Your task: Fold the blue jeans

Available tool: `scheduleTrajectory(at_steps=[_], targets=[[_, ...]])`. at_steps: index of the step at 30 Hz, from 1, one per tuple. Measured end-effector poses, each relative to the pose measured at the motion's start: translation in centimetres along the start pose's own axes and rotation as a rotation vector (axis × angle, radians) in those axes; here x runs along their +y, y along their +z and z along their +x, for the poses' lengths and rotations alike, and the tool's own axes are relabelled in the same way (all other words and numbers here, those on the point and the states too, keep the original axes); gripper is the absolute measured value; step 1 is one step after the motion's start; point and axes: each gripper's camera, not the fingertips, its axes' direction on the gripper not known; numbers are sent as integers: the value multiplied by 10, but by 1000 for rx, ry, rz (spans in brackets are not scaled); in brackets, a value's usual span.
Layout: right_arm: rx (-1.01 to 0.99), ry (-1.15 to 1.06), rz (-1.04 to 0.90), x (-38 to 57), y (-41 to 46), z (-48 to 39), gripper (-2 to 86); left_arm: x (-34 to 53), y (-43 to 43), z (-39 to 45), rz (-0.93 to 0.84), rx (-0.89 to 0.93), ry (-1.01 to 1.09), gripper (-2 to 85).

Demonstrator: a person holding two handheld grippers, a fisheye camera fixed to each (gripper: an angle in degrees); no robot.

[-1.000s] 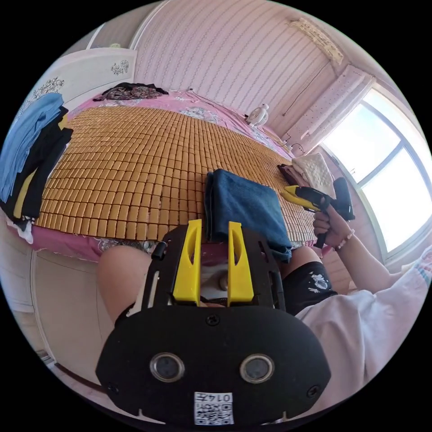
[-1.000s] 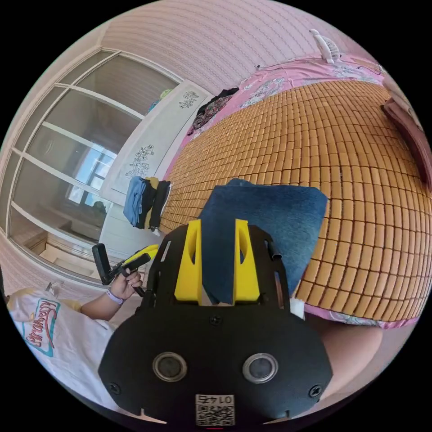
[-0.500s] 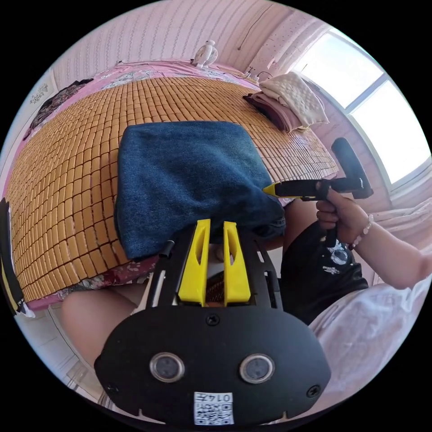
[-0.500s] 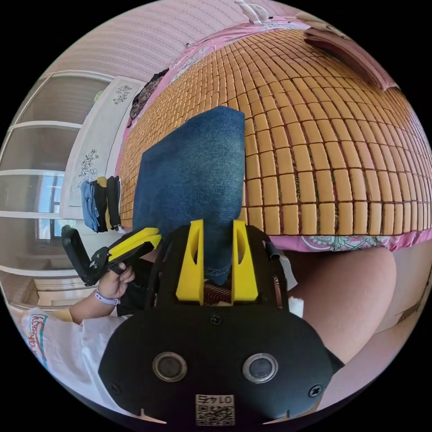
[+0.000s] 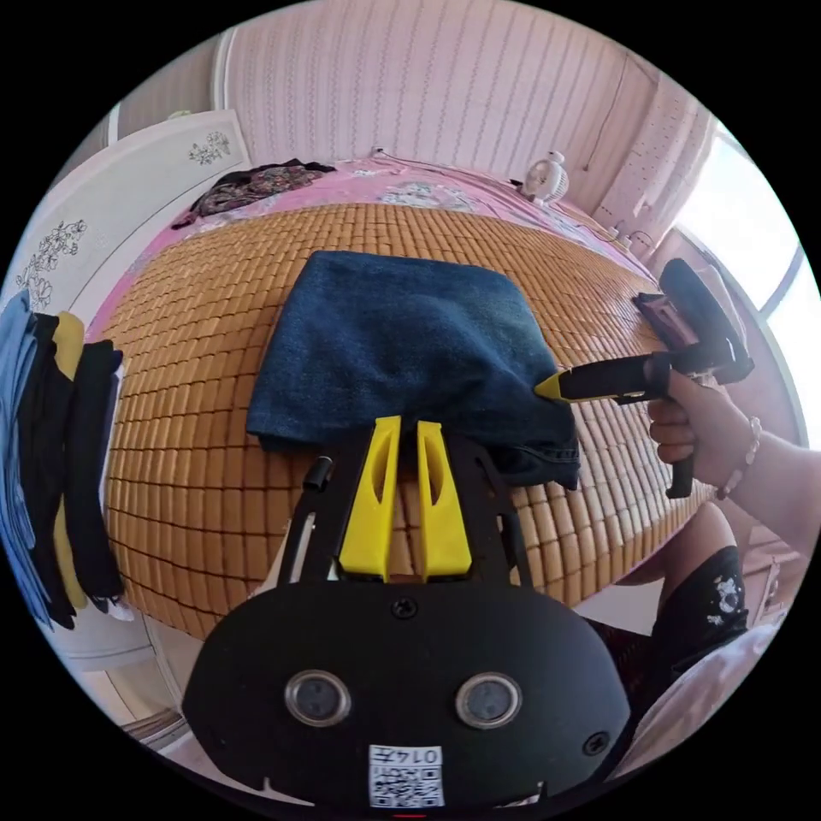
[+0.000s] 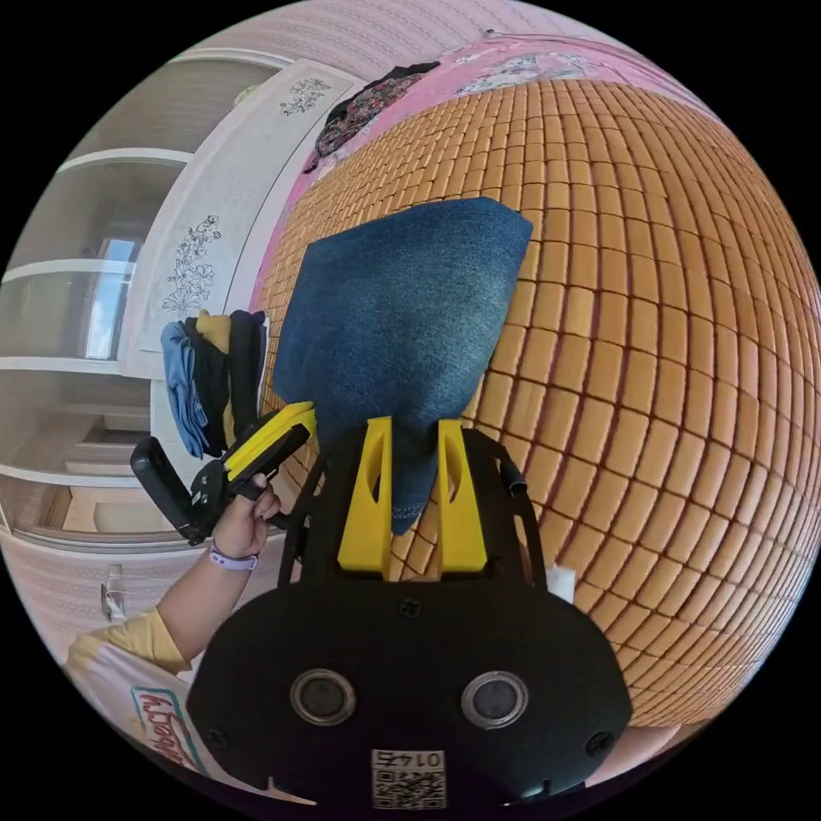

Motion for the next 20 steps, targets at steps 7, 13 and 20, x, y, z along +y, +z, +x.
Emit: scheduleTrajectory(at_steps=[7, 13, 20], targets=[[-132, -118, -22, -165, 97, -134, 80, -53, -70, -80, 363, -226, -199, 3], [-52, -364, -67, -59, 88, -129, 55, -4, -77, -57, 316, -95, -197, -9], [574, -346, -45, 233, -25, -26, 51, 86, -72, 59, 162, 246, -109, -10]])
